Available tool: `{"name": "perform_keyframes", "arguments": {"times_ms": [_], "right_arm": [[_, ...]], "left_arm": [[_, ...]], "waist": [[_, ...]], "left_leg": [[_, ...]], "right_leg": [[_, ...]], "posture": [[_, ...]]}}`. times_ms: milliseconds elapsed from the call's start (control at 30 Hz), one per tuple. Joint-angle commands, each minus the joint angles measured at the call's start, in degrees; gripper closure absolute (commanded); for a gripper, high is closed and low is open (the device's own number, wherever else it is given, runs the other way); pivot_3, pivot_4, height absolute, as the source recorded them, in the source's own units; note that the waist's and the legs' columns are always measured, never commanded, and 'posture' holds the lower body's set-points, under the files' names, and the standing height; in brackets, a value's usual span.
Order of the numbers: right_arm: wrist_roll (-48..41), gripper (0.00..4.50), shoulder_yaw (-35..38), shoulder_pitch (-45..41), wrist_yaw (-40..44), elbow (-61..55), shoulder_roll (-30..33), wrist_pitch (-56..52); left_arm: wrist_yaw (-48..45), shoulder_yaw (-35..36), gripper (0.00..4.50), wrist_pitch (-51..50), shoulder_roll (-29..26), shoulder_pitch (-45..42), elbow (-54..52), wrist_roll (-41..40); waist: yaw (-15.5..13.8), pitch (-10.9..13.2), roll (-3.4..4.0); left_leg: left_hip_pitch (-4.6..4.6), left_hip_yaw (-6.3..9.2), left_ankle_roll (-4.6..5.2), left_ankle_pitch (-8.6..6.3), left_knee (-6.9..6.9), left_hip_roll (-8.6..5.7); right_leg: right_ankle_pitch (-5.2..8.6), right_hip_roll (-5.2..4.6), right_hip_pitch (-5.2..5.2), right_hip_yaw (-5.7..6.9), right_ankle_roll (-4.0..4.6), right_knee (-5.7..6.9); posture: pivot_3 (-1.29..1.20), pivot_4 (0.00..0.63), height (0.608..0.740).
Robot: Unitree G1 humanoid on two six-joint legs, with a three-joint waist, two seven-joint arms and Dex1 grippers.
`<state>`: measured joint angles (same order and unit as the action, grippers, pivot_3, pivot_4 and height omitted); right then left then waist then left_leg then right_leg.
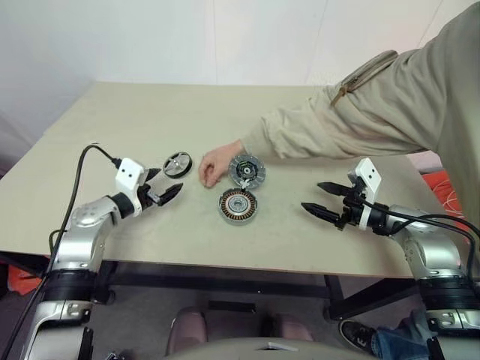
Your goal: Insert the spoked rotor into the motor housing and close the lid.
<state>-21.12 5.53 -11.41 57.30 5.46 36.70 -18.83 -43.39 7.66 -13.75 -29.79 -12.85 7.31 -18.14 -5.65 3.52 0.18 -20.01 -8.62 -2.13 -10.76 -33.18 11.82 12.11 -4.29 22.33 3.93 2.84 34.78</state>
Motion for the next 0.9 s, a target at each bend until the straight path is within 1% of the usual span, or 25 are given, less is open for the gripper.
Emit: {"name": "perform_keyframes", "arguments": {"times_ms": [33, 200, 267, 367, 500, 667, 900], "right_arm": [[-0.8, 0.0, 1.1, -1.1, 0.3, -1.6, 0.8, 0.5], [-0.8, 0.0, 1.0, -1.0, 0.5, -1.7, 0.9, 0.5], [-0.8, 0.0, 1.0, -1.0, 0.4, -1.6, 0.8, 0.5], [-0.7, 0.0, 0.9, -0.9, 0.4, -1.5, 0.7, 0.5], [-0.5, 0.0, 0.7, -1.0, 0.3, -1.3, 0.6, 0.7], [-0.1, 0.0, 0.4, -1.2, 0.3, -1.0, 0.6, 0.9], [0.2, 0.0, 0.4, -0.8, 0.1, -1.3, 0.5, 1.0]], "left_arm": [[-3.2, 2.4, 0.02, -2.4, -2.0, 2.7, -5.9, -4.4], [-7.0, 2.1, 0.02, -2.6, -4.0, 8.9, -9.6, -5.7], [-7.2, 2.2, 0.02, -2.2, -3.5, 9.8, -9.3, -5.9], [-6.4, 0.6, 0.02, 0.0, -2.0, 9.4, -7.9, -4.1], [-5.8, -1.6, 0.02, 3.3, 0.0, 6.6, -4.5, -1.5], [-3.8, -3.7, 0.02, 2.7, 2.8, 1.1, 1.3, 0.3], [-0.5, -6.7, 0.02, 4.3, 5.3, -6.8, 8.3, 4.9]], "waist": [[0.0, 0.0, 0.0], [0.1, 0.0, 0.0], [0.1, 0.0, 0.0], [0.0, 0.0, 0.01], [0.0, 0.0, 0.0], [0.0, 0.0, 0.01], [0.0, 0.0, 0.0]], "left_leg": [[0.0, 0.0, 0.0, 0.0, 0.0, 0.0], [0.03, -0.01, 0.0, 0.0, 0.03, 0.0], [0.04, -0.01, 0.0, 0.0, 0.03, -0.01], [0.06, -0.01, 0.0, 0.0, 0.02, -0.02], [0.1, -0.01, 0.0, 0.0, 0.01, -0.02], [0.11, -0.01, -0.02, 0.02, 0.01, -0.02], [0.02, -0.01, -0.01, 0.01, 0.04, -0.01]], "right_leg": [[0.0, 0.0, 0.0, 0.0, 0.0, 0.0], [0.01, 0.0, 0.0, -0.02, -0.01, -0.01], [0.01, 0.0, -0.01, -0.02, -0.02, -0.01], [0.02, 0.0, -0.04, -0.02, -0.03, -0.01], [0.02, 0.0, -0.09, -0.04, -0.04, -0.04], [0.02, 0.0, -0.12, -0.04, -0.04, -0.03], [0.0, 0.01, -0.05, -0.02, -0.01, -0.02]], "posture": [[0.0, 0.0, 0.74], [0.0, 0.0, 0.74], [0.0, 0.0, 0.74], [0.0, 0.0, 0.74], [0.0, 0.0, 0.74], [0.0, 0.0, 0.74], [0.0, 0.0, 0.74]]}}
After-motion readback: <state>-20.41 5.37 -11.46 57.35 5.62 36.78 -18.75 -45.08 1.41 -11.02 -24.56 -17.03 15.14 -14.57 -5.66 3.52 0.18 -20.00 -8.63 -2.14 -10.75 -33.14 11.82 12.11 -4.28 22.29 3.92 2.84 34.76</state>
